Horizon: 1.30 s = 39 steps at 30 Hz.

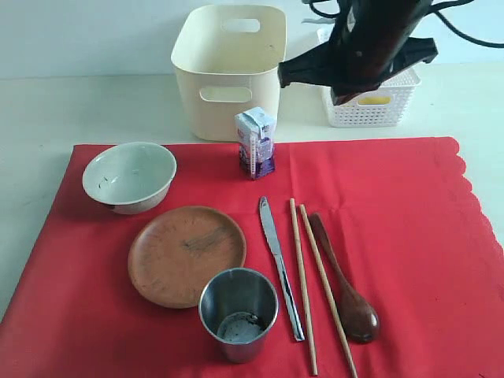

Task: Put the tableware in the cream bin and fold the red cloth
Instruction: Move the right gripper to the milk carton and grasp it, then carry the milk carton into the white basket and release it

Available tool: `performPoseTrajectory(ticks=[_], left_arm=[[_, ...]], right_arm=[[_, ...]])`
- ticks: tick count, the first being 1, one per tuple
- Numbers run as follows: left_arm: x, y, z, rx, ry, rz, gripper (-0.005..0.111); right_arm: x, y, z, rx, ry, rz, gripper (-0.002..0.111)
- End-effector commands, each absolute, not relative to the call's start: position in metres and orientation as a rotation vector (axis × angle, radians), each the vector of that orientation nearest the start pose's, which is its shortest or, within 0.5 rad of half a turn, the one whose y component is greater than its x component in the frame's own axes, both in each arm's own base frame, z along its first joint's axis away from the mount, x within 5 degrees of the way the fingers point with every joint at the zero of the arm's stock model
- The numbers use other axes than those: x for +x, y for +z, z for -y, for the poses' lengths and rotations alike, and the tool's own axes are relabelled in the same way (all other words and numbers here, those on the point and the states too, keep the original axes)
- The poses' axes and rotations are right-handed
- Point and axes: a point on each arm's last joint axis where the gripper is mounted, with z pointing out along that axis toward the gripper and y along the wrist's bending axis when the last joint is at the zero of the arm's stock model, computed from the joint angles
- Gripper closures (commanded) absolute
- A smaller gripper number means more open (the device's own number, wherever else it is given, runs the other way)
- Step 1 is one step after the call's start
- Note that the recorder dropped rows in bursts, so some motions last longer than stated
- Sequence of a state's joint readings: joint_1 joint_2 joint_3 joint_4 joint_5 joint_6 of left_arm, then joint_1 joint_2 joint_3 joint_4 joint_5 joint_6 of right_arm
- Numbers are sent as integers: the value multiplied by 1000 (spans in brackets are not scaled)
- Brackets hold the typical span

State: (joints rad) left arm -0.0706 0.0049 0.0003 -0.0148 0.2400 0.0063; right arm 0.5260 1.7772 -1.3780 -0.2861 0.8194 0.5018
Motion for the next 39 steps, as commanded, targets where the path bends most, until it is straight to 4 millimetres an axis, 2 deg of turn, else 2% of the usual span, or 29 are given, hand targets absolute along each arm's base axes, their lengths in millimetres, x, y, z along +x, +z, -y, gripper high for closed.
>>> performPoseTrajectory(ticks=[1, 5, 7, 8, 9, 10, 12, 15, 23, 30, 33, 39], left_arm=[[55, 192, 4, 56, -59, -1721, 106], [55, 192, 4, 56, -59, -1721, 106], [55, 192, 4, 56, -59, -1721, 106], [55, 192, 4, 56, -59, -1721, 106], [55, 192, 4, 56, -59, -1721, 106], [55, 192, 4, 56, -59, -1721, 106], [55, 192, 4, 56, -59, -1721, 106], [55, 192, 4, 56, -59, -1721, 106], [55, 192, 4, 56, -59, -1721, 106], [55, 192, 4, 56, -59, -1721, 106], [55, 192, 4, 56, -59, -1721, 106], [55, 192, 4, 56, -59, -1721, 106]], right_arm=[[333, 257, -195, -347, 10, -2551, 98], [329, 260, -212, -432, 55, -2469, 79], [330, 259, -219, -465, 79, -2436, 66], [333, 253, -223, -485, 101, -2427, 52], [334, 250, -224, -497, 100, -2427, 46], [337, 241, -226, -528, 85, -2438, 33], [339, 230, -229, -605, 72, -2441, 26], [342, 221, -237, -672, 125, -2414, 26], [360, 177, -253, -741, 129, -2410, 26], [364, 162, -254, -772, 108, -2408, 27], [365, 159, -253, -812, 69, -2396, 34], [366, 159, -251, -867, 16, -2369, 64]])
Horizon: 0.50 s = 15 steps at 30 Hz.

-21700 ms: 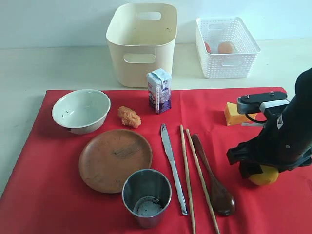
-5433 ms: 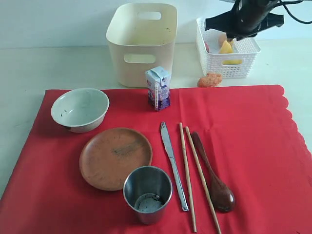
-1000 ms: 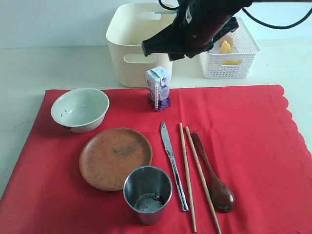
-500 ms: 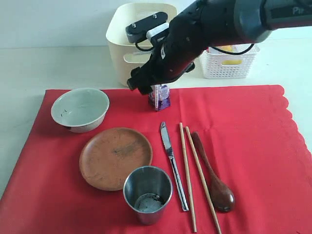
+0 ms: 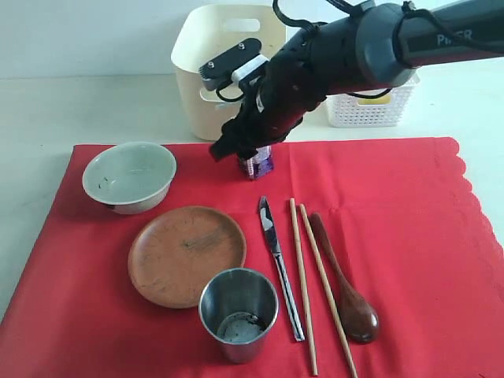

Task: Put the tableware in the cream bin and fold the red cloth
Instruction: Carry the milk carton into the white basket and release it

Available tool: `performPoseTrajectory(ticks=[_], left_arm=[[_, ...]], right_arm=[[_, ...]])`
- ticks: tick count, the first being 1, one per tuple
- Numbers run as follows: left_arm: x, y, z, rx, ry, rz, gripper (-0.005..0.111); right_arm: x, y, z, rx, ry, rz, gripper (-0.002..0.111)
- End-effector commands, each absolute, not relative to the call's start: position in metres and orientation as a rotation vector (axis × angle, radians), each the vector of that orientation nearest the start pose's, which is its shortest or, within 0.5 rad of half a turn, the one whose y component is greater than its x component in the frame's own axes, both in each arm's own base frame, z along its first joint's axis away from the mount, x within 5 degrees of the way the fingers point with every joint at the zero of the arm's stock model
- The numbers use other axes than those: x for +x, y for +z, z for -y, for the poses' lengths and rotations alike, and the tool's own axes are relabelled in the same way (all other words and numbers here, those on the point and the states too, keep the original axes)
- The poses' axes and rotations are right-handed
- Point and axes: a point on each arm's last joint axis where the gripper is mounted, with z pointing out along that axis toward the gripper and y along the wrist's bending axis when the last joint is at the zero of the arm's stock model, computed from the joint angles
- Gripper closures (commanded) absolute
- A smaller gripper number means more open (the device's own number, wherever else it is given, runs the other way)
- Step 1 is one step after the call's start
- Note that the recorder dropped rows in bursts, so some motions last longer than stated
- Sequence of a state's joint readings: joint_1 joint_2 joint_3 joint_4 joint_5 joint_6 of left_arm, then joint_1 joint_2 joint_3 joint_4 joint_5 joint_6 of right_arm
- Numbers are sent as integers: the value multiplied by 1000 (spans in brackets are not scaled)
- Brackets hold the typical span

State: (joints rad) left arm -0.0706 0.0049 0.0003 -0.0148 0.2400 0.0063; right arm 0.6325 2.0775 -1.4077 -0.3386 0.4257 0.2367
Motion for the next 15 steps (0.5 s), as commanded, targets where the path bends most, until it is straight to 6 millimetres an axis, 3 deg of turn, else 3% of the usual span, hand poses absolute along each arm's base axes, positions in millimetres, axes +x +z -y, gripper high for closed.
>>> performPoseTrajectory(ticks=[1, 9, 15], left_arm=[[55, 192, 4, 56, -59, -1721, 106], [55, 192, 4, 56, -59, -1721, 106], [55, 192, 4, 56, -59, -1721, 106]], right_arm=[[366, 161, -251, -866, 14, -2369, 69], [360, 187, -243, -840, -20, -2386, 108], [353, 218, -237, -804, -12, -2350, 108]])
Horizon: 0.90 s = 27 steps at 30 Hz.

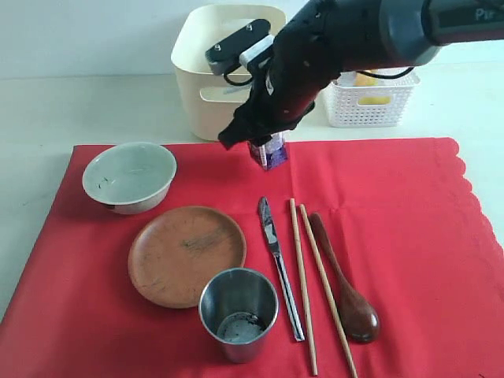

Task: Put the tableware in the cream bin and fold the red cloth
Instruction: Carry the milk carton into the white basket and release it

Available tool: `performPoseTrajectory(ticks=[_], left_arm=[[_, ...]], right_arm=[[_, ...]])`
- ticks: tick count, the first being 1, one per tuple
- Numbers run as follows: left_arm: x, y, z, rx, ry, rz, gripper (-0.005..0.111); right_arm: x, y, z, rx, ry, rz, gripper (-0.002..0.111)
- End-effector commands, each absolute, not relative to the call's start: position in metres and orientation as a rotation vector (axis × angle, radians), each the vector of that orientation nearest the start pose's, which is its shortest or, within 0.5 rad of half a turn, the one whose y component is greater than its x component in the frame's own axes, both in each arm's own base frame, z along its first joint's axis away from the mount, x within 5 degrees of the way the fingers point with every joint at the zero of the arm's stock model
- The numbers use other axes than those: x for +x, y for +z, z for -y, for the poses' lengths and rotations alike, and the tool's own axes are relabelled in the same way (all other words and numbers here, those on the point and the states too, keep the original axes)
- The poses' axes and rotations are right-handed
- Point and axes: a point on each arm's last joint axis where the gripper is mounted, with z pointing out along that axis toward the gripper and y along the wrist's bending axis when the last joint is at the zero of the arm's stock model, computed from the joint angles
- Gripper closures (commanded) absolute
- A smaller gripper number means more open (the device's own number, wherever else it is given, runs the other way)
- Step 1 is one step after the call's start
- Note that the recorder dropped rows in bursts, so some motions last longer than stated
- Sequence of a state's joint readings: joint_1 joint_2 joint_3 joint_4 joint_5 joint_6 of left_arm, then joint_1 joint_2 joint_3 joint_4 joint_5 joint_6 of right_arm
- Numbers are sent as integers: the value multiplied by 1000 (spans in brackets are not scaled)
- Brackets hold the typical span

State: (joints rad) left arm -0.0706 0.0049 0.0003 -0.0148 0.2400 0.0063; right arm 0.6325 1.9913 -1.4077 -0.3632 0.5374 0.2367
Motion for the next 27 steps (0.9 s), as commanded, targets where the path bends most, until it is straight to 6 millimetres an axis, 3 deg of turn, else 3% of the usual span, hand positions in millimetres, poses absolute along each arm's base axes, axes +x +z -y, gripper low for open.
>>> performPoseTrajectory(ticks=[1, 6, 11, 19, 27], left_arm=[[55, 192, 4, 56, -59, -1721, 106], [55, 192, 4, 56, -59, -1721, 106], [55, 192, 4, 56, -59, -1721, 106], [55, 192, 4, 56, -59, -1721, 106], [55, 192, 4, 56, -59, -1721, 106]], right_arm=[[353, 224, -235, -796, -14, -2341, 108], [356, 255, -213, -671, -94, -2287, 108], [367, 273, -180, -525, -162, -2269, 108], [390, 272, -137, -316, -158, -2277, 108], [412, 272, -112, -179, -43, -2186, 108]])
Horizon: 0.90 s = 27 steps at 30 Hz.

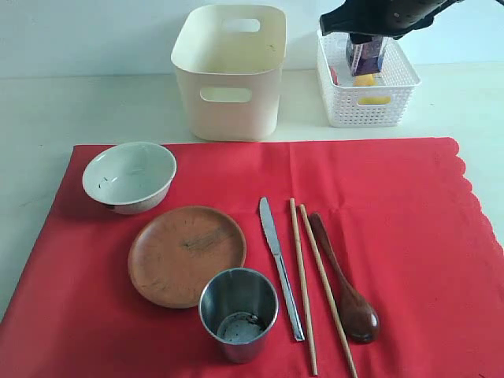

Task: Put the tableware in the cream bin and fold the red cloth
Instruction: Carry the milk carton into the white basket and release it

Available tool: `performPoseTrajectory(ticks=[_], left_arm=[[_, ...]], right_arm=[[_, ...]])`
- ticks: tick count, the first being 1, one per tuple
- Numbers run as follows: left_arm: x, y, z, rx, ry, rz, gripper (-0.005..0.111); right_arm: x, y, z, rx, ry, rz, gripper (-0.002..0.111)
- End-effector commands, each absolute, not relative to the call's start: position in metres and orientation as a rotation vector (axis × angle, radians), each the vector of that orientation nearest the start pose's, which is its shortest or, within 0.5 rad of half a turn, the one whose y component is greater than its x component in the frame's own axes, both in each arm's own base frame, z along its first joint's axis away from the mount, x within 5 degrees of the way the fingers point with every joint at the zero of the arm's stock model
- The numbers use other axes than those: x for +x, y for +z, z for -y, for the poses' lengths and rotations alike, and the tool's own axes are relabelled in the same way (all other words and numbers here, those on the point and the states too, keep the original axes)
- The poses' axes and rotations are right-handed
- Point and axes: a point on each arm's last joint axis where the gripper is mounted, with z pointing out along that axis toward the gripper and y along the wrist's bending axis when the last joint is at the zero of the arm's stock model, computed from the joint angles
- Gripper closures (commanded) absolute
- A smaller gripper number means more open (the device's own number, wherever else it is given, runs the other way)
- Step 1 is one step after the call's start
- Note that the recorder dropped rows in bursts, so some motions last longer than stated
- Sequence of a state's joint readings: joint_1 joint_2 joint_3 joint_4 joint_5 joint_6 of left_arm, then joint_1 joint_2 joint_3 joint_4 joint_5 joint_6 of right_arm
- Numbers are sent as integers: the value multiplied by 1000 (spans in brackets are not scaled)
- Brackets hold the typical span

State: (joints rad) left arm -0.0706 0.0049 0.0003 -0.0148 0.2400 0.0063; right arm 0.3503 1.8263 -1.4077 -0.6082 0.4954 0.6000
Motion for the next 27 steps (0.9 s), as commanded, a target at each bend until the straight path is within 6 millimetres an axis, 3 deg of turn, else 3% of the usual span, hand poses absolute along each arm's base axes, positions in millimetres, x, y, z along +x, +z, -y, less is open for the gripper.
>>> performPoseTrajectory(ticks=[1, 19, 27], left_arm=[[55, 192, 4, 56, -59, -1721, 106], [55, 192, 4, 56, -59, -1721, 106], [55, 192, 4, 56, -59, -1721, 106]], right_arm=[[414, 270, -111, -178, -33, -2178, 108], [460, 205, -93, -215, 159, -2054, 108], [462, 199, -90, -174, 191, -2050, 108]])
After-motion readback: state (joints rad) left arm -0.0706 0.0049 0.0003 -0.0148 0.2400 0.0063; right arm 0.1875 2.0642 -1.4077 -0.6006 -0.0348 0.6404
